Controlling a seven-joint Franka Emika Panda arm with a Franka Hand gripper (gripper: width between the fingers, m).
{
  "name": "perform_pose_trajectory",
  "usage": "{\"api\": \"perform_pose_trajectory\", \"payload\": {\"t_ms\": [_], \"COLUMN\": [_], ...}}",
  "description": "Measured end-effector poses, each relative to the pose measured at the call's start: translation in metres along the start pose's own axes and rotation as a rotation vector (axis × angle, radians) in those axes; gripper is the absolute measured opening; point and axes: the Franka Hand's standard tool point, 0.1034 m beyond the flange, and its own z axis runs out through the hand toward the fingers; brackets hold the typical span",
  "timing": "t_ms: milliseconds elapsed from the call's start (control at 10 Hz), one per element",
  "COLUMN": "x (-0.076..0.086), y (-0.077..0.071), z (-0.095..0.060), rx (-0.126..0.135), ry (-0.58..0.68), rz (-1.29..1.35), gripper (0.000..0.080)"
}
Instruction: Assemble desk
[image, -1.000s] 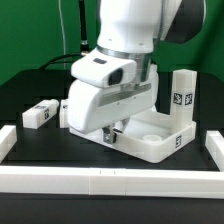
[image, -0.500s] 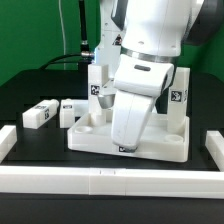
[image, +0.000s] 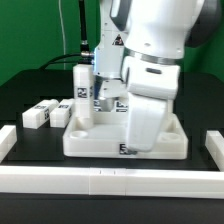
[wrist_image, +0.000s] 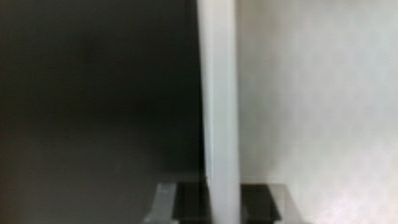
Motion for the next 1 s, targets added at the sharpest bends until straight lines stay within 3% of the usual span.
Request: {"api": "perform_pose_trajectory", "payload": {"t_ms": [500,800,1000], "x": [0.024,0.032,0.029], "y": [0.04,0.047,0.047], "z": [-0.003,-0.006,-0.004], "rx": [0.023,0.012,0.014], "ry": [-0.011,-0.018,-0.019], "rz": [-0.023,0.0,0.007], "gripper": [0.0062,0.0062,0.0062]}}
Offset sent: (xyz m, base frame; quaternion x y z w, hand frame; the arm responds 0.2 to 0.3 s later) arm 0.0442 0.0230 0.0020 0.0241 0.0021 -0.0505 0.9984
